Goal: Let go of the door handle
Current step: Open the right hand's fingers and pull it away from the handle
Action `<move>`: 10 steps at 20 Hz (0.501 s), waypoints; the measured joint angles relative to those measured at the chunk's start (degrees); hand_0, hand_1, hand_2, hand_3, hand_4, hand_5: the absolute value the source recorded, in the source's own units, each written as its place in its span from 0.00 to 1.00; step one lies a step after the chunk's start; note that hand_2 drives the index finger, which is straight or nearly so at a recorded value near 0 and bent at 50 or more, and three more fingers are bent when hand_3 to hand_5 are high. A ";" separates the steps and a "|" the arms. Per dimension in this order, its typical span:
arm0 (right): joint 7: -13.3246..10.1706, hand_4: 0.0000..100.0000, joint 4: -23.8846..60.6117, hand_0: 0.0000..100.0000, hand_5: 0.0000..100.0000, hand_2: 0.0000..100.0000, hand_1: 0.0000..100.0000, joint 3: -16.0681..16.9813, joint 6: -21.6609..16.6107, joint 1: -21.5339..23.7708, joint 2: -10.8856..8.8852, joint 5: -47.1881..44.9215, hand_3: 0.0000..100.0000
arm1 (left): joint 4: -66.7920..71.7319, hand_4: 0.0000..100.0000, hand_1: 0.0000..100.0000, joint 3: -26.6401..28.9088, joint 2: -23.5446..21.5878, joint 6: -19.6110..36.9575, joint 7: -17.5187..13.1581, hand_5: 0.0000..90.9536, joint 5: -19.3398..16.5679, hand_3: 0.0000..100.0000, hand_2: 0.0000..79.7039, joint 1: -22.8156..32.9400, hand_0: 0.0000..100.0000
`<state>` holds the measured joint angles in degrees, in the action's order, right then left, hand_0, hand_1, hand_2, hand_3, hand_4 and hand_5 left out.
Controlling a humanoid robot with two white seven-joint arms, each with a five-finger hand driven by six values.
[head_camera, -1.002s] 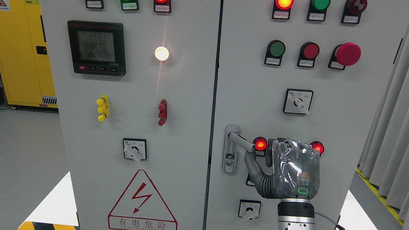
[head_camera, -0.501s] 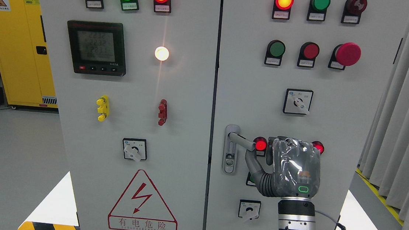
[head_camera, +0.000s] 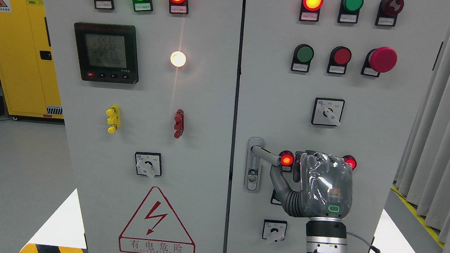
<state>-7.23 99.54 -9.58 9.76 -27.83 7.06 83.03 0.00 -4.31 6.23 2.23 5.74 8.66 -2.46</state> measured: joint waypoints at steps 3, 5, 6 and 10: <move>-0.18 1.00 0.14 0.52 1.00 0.93 0.37 0.00 -0.06 0.93 0.00 0.01 1.00 | 0.00 0.00 0.56 0.00 0.00 0.00 0.00 0.00 -0.01 0.00 0.00 0.00 0.12; -0.41 1.00 0.43 0.52 1.00 0.93 0.37 0.00 -0.16 1.77 -0.03 0.00 1.00 | 0.00 0.00 0.56 0.00 0.00 0.00 0.00 0.00 -0.01 0.00 0.00 0.00 0.12; -0.52 1.00 0.67 0.52 1.00 0.93 0.37 0.00 -0.24 2.36 -0.05 -0.02 1.00 | 0.00 0.00 0.56 0.00 0.00 0.00 0.00 0.00 0.00 0.00 0.00 0.00 0.12; -1.54 1.00 1.97 0.54 1.00 0.82 0.36 0.08 -0.53 5.14 -0.38 -0.12 1.00 | 0.00 0.00 0.56 0.00 0.00 0.00 0.00 0.00 0.00 0.00 0.00 0.00 0.12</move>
<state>-8.77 101.50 -9.50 9.23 -22.69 6.68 82.91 0.00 -4.31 6.23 2.23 5.74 8.65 -2.46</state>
